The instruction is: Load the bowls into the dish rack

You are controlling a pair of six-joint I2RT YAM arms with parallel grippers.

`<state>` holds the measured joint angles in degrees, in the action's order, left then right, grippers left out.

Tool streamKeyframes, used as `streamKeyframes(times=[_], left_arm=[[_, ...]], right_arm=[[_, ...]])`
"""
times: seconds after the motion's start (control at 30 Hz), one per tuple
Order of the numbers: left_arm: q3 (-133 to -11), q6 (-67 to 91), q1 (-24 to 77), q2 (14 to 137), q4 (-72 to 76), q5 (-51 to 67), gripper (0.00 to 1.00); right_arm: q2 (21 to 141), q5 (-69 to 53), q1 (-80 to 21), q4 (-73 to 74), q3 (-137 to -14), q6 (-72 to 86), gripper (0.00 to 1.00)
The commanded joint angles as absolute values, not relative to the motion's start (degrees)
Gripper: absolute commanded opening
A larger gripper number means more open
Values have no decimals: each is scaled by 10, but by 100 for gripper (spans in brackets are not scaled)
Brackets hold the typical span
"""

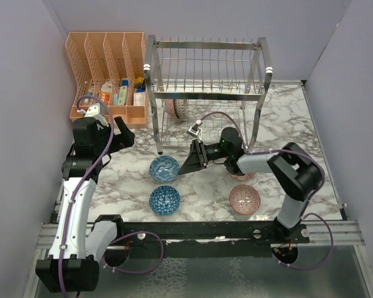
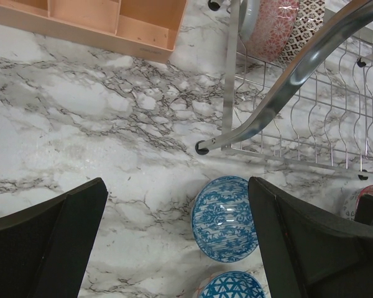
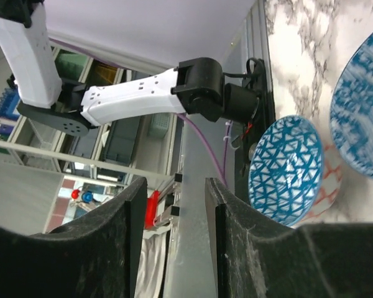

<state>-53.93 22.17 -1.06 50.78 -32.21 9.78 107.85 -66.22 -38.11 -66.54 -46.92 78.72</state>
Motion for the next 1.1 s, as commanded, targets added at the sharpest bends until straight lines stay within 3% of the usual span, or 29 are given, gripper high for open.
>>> streamKeyframes(times=[0.0, 0.27, 0.53, 0.8, 1.07], left_arm=[[-537, 222, -12, 493, -328, 104, 99], [-534, 226, -12, 482, -331, 109, 99], [-516, 234, -12, 468, -324, 111, 99], [-503, 239, -12, 468, -319, 116, 99], [-488, 240, -12, 467, -311, 120, 99]], right_arm=[[932, -594, -414, -304, -446, 528, 43], [736, -361, -446, 41, -404, 372, 46], [598, -142, -458, 298, -383, 350, 54], [551, -5, -466, 455, -385, 386, 55], [553, 67, -503, 509, -389, 463, 55]])
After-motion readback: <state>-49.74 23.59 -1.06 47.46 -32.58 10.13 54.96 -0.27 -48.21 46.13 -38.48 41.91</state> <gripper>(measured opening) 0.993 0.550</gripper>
